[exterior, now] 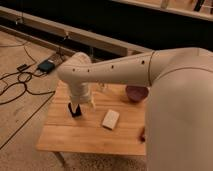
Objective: Place the ceramic cup over the eraser
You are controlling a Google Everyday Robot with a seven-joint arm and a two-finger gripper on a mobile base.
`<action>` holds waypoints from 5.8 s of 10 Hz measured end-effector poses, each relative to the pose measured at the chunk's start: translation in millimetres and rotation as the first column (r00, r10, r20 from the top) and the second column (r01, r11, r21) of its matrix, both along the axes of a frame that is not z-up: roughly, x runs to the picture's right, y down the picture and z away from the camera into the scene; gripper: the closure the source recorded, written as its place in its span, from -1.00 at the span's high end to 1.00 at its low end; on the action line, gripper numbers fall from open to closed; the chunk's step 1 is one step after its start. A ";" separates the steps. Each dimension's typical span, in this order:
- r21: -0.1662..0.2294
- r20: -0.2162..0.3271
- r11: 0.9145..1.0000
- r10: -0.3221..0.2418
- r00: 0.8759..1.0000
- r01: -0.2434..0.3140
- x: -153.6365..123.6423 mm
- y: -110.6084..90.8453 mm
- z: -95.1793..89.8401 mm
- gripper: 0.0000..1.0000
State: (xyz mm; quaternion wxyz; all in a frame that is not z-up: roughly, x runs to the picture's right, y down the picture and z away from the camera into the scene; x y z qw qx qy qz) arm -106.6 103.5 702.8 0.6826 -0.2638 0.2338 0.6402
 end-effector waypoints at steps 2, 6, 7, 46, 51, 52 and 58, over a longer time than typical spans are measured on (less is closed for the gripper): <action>0.000 0.000 1.000 0.000 1.000 0.000 0.0 0.0 0.0 0.30; 0.000 0.000 1.000 0.000 1.000 0.000 0.0 0.0 0.0 0.30; 0.000 0.000 1.000 0.000 1.000 0.000 0.0 0.0 0.0 0.30; 0.172 0.403 0.929 -0.370 0.837 0.328 -121.4 -142.8 230.5 0.30; 0.212 0.356 0.893 -0.448 0.820 0.396 -128.0 -153.4 242.1 0.30; 0.216 0.346 0.889 -0.456 0.820 0.403 -128.2 -155.4 243.6 0.30; 0.189 0.327 0.889 -0.458 0.826 0.418 -127.5 -151.3 242.5 -0.52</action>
